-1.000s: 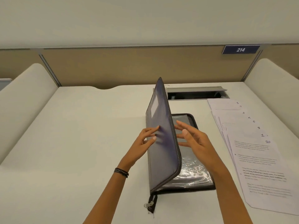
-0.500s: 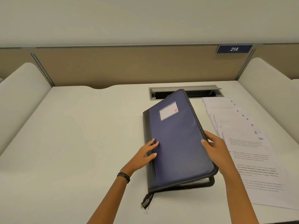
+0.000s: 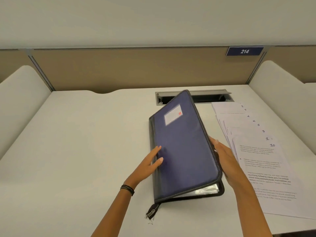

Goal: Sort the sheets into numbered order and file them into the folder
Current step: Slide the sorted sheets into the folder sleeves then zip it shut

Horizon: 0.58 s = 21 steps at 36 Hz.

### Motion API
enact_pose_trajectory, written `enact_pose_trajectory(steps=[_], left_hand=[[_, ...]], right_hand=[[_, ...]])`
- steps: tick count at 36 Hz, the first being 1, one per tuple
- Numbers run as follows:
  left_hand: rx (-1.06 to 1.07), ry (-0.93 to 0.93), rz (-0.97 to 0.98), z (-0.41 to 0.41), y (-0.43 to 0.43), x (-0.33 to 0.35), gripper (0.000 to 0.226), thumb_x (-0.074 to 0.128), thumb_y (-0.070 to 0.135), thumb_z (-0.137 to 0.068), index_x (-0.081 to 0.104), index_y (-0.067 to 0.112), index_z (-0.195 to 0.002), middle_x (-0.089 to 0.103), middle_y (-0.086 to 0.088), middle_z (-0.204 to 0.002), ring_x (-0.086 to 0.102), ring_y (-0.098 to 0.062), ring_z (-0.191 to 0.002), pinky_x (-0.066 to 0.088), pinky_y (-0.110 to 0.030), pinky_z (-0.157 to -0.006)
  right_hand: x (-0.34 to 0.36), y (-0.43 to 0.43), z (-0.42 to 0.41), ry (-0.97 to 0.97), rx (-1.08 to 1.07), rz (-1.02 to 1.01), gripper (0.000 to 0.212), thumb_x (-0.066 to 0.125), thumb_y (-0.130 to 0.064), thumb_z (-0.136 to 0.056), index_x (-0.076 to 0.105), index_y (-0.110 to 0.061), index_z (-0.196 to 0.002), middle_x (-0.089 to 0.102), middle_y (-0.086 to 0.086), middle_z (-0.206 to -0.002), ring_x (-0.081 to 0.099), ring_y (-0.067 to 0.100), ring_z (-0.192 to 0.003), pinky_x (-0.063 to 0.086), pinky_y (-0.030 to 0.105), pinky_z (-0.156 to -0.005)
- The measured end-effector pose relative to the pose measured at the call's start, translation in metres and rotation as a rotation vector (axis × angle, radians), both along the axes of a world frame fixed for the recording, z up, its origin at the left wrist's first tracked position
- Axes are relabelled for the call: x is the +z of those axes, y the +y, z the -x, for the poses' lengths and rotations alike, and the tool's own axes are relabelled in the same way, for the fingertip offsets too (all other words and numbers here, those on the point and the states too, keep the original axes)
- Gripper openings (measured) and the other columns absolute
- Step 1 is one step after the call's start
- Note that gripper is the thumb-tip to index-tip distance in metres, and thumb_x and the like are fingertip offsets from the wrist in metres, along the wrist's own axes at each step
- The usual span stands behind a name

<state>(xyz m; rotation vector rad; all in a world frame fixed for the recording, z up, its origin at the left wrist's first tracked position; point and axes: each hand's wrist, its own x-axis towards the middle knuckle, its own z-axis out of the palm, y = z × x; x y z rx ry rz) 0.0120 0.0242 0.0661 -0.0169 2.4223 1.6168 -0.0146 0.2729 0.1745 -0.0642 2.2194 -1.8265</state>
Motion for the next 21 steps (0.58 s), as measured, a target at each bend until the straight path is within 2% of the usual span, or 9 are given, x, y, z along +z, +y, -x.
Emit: enact_pose_trajectory(steps=[3, 6, 8, 9, 11, 14, 17, 19, 21], left_hand=[[0.1, 0.026, -0.112, 0.0, -0.004, 0.033, 0.057, 0.04, 0.044, -0.095, 0.02, 0.034, -0.149, 0.021, 0.014, -0.155, 0.02, -0.006, -0.143, 0.018, -0.027, -0.116], [0.175, 0.122, -0.233, 0.001, -0.008, 0.072, 0.068, 0.039, 0.065, -0.087, 0.023, 0.037, -0.147, 0.025, 0.016, -0.154, 0.027, -0.001, -0.139, 0.022, -0.035, -0.118], [0.211, 0.165, -0.309, 0.001, -0.015, 0.094, 0.081, 0.039, 0.082, -0.075, 0.022, 0.043, -0.144, 0.026, 0.015, -0.154, 0.031, -0.003, -0.138, 0.029, -0.033, -0.115], [0.218, 0.196, -0.32, 0.001, -0.02, 0.103, 0.082, 0.038, 0.083, -0.076, 0.021, 0.043, -0.145, 0.026, 0.014, -0.155, 0.032, -0.004, -0.138, 0.033, -0.032, -0.113], [0.254, 0.258, -0.287, -0.001, -0.029, 0.12, 0.071, 0.035, 0.07, -0.087, 0.018, 0.039, -0.149, 0.024, 0.015, -0.155, 0.031, -0.005, -0.139, 0.033, -0.039, -0.113], [0.348, 0.279, -0.206, -0.006, -0.049, 0.133, 0.073, 0.051, 0.053, -0.089, 0.018, 0.034, -0.151, 0.023, 0.015, -0.155, 0.03, -0.006, -0.139, 0.03, -0.041, -0.115], [0.409, 0.214, -0.201, -0.014, -0.075, 0.133, 0.07, 0.058, 0.028, -0.091, 0.021, 0.035, -0.149, 0.035, 0.009, -0.151, 0.043, -0.014, -0.132, 0.041, -0.042, -0.107], [0.445, 0.173, -0.205, -0.022, -0.092, 0.13, 0.062, 0.051, 0.013, -0.096, 0.024, 0.032, -0.148, 0.041, 0.008, -0.145, 0.049, -0.015, -0.124, 0.048, -0.034, -0.097], [0.481, 0.138, -0.201, -0.031, -0.11, 0.123, 0.059, 0.047, 0.006, -0.098, 0.026, 0.029, -0.148, 0.043, 0.009, -0.142, 0.05, -0.014, -0.122, 0.047, -0.029, -0.092]], right_hand=[[0.011, -0.021, -0.009, 0.013, 0.149, 0.159, 0.046, 0.029, -0.066, -0.089, 0.055, -0.042, -0.119, 0.065, -0.02, -0.116, 0.06, 0.004, -0.111, 0.051, 0.016, -0.081], [0.008, -0.048, -0.018, 0.041, 0.324, 0.129, 0.049, 0.021, -0.059, -0.094, 0.052, -0.037, -0.125, 0.059, -0.019, -0.126, 0.055, 0.003, -0.118, 0.047, 0.022, -0.096], [0.002, -0.066, -0.025, 0.04, 0.444, 0.065, 0.061, 0.022, -0.07, -0.088, 0.051, -0.036, -0.131, 0.055, -0.017, -0.133, 0.051, 0.003, -0.123, 0.042, 0.022, -0.103], [-0.002, -0.074, -0.028, 0.042, 0.501, 0.031, 0.07, 0.024, -0.078, -0.083, 0.05, -0.036, -0.133, 0.052, -0.014, -0.137, 0.048, 0.003, -0.126, 0.039, 0.022, -0.105], [-0.014, -0.085, -0.033, 0.04, 0.594, -0.005, 0.076, 0.026, -0.079, -0.081, 0.047, -0.032, -0.137, 0.048, -0.011, -0.141, 0.044, 0.001, -0.129, 0.034, 0.02, -0.109], [-0.031, -0.094, -0.037, -0.011, 0.677, -0.013, 0.053, 0.029, -0.056, -0.096, 0.047, -0.029, -0.138, 0.047, -0.016, -0.14, 0.04, -0.005, -0.129, 0.03, 0.015, -0.109], [-0.047, -0.099, -0.038, -0.008, 0.708, -0.061, 0.04, 0.034, -0.044, -0.097, 0.047, -0.035, -0.134, 0.046, -0.021, -0.138, 0.038, -0.009, -0.129, 0.03, 0.01, -0.106], [-0.061, -0.1, -0.035, 0.015, 0.687, -0.11, 0.037, 0.039, -0.04, -0.098, 0.049, -0.036, -0.133, 0.047, -0.019, -0.139, 0.039, -0.007, -0.129, 0.03, 0.015, -0.108], [-0.078, -0.099, -0.031, 0.03, 0.656, -0.156, 0.036, 0.044, -0.039, -0.098, 0.051, -0.035, -0.133, 0.048, -0.019, -0.139, 0.04, -0.006, -0.128, 0.031, 0.018, -0.109]])
